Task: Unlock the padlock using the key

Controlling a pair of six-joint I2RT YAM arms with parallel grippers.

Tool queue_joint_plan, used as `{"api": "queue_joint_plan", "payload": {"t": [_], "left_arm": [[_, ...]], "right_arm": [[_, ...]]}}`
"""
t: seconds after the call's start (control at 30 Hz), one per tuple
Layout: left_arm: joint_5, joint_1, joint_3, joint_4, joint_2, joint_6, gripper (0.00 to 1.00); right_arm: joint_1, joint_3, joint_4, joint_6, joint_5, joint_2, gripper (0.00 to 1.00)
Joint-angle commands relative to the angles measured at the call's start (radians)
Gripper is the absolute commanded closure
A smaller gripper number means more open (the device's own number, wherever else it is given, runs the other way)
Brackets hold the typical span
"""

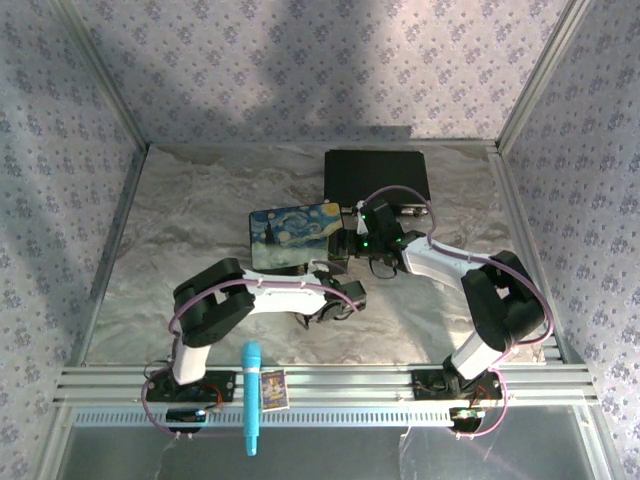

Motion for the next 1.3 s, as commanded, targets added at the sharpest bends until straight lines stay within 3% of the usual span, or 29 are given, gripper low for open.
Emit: {"api": "queue_joint_plan", "payload": {"t": [0.0, 0.27, 0.5, 0.8, 0.87, 0.9, 0.93, 1.17, 1.27], "left_arm": [[-0.059, -0.034, 0.066, -0.106, 0.052, -0.026, 0.75], [-0.047, -0.054, 0.07, -0.093, 0.037, -0.014, 0.72], [-0.031, -0.054, 0.046, -0.072, -0.022, 0.001, 0.53], [0.05, -0.045, -0.064, 0.109, -0.315, 0.069, 0.15], [0.068, -0.03, -0.1, 0.152, -0.383, 0.078, 0.13], [0.099, -0.021, -0.125, 0.182, -0.424, 0.083, 0.12], [0.116, -0.012, -0.153, 0.228, -0.461, 0.089, 0.11], [0.331, 0.125, -0.45, 0.565, -0.779, 0.106, 0.0], [0.344, 0.169, -0.535, 0.594, -0.893, 0.093, 0.0]], "right_arm": [[0.001, -0.06, -0.213, -0.019, 0.065, 0.061, 0.27], [0.002, -0.061, -0.211, -0.018, 0.066, 0.066, 0.27], [0.003, -0.049, -0.213, -0.015, 0.055, 0.061, 0.27], [-0.019, 0.07, -0.298, -0.082, 0.063, 0.029, 0.24], [-0.024, 0.095, -0.305, -0.096, 0.053, 0.004, 0.21], [-0.03, 0.108, -0.305, -0.105, 0.041, -0.012, 0.04], [-0.034, 0.117, -0.307, -0.11, 0.034, -0.025, 0.01], [-0.041, 0.075, -0.277, -0.158, 0.014, -0.226, 0.01], [-0.021, 0.009, -0.251, -0.169, 0.008, -0.339, 0.01]]}}
